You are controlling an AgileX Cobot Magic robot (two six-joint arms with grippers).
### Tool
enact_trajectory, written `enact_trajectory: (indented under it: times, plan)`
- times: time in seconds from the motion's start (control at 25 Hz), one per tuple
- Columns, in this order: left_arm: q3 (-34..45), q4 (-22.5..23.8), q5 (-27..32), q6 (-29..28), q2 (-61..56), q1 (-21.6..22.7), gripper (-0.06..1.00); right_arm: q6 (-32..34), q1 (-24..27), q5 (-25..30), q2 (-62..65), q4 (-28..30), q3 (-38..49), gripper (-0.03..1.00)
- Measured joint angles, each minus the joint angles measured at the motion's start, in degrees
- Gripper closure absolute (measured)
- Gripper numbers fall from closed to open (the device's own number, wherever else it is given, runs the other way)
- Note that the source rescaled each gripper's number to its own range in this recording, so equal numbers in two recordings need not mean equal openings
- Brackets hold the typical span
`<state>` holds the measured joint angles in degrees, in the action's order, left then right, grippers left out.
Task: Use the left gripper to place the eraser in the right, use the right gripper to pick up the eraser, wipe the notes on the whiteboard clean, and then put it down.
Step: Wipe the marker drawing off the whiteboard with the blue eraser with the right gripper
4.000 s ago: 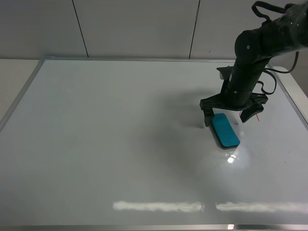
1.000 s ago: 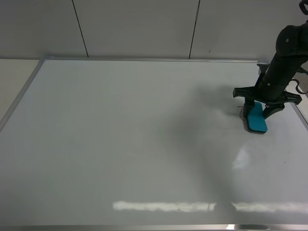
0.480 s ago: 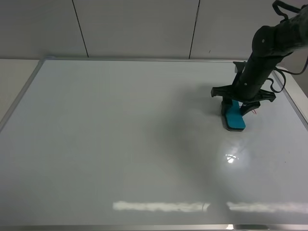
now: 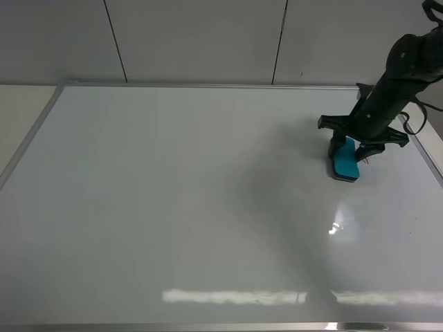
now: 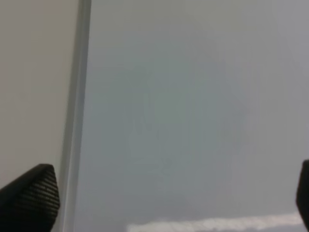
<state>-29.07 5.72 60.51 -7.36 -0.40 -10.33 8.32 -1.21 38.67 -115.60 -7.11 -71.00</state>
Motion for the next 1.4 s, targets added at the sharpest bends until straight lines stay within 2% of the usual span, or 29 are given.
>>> enact_trajectory:
  times: [0.2, 0.36, 0.56, 0.8, 1.0, 1.32, 1.4]
  plan:
    - [0.00, 0.00, 0.00, 0.00, 0.00, 0.00, -0.05, 0.00, 7.51, -1.79, 0.00, 0.24, 0.00, 0.95]
    - [0.00, 0.00, 0.00, 0.00, 0.00, 0.00, -0.05, 0.00, 8.39, -2.57, -0.01, 0.32, 0.00, 0.95]
    - [0.00, 0.00, 0.00, 0.00, 0.00, 0.00, -0.05, -0.68, 4.83, -4.68, -1.02, 0.21, -0.74, 0.95]
    - [0.00, 0.00, 0.00, 0.00, 0.00, 0.00, -0.05, -2.57, -3.84, -0.94, -5.33, 0.70, -7.07, 0.95]
    - [0.00, 0.00, 0.00, 0.00, 0.00, 0.00, -0.05, -4.02, -10.27, -0.03, -7.17, 0.21, -10.81, 0.95]
    - [0.00, 0.00, 0.00, 0.00, 0.00, 0.00, -0.05, -4.88, -10.81, 2.49, -7.29, 0.45, -12.34, 0.95]
    - [0.00, 0.00, 0.00, 0.00, 0.00, 0.00, -0.05, -4.76, -10.81, 5.39, -6.34, 2.02, -12.20, 0.95]
